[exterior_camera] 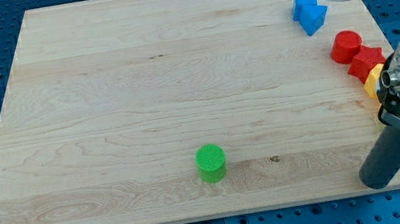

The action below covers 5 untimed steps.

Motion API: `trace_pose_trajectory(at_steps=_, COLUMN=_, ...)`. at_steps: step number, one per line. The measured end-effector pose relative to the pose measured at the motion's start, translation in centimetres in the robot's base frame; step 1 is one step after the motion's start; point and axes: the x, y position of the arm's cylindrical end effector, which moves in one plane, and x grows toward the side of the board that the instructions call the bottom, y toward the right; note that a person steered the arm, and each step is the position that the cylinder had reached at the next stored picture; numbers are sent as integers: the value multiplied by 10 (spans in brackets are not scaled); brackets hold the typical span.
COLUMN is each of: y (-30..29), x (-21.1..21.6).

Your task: Push the green star to the bottom left of the heart

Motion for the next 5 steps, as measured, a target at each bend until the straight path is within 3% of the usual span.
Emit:
trace_pose_trajectory(at_steps=2, y=11, x=0)
trace_pose_trajectory(at_steps=5, y=135, x=-2)
